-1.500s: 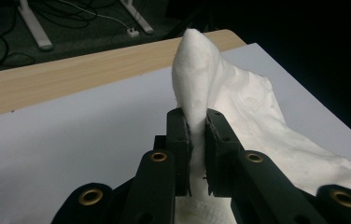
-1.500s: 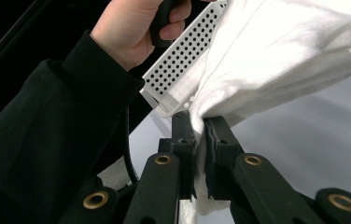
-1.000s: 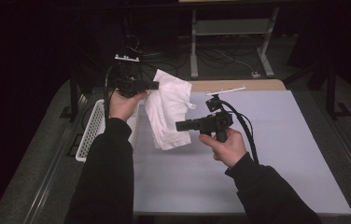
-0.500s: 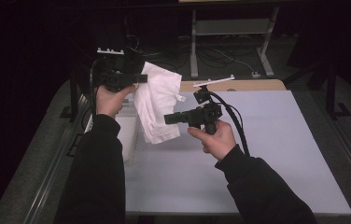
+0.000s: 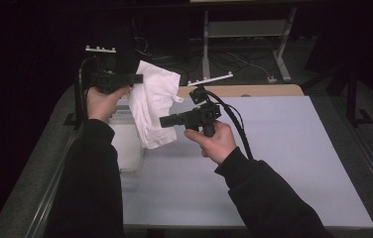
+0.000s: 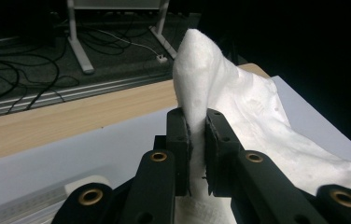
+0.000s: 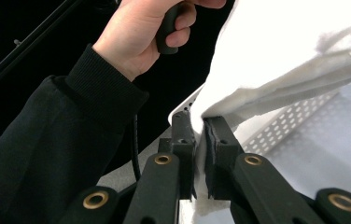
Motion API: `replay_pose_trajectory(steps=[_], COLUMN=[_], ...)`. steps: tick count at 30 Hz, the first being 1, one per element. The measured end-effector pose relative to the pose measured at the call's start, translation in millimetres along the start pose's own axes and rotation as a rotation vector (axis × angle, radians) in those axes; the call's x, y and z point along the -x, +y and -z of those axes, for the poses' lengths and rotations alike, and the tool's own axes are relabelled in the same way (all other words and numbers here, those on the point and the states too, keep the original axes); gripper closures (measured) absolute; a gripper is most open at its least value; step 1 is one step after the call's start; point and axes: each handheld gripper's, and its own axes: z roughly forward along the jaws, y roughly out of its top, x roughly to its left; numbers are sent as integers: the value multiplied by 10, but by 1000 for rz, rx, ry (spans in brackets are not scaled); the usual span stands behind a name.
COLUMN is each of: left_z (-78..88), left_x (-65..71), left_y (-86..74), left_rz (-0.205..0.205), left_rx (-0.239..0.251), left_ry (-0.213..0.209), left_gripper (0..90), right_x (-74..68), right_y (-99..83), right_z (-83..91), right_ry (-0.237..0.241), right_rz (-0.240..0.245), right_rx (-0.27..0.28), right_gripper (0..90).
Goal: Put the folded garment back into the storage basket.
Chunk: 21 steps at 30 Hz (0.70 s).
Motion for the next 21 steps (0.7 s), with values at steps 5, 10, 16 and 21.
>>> replay_pose_trajectory(steps=[5,10,16,21], left_z=[97,174,254,299], left_x=[-142,-244,-373,-441], left_y=[-43,-70,-123,-158], left_rz=[23,26,38,34], left_rx=[4,-3,-11,-10], left_ry=[24,38,58,78], left_gripper=[802,802,802,802], right_x=[-43,-82,-90,-79], right_y=[70,105,108,115], right_z=[-203,-318,-487,-600], right_ry=[18,29,44,55], right_rz=[2,4,1,-2], right_rx=[-15,-22,-27,-31], right_gripper=[822,822,822,822])
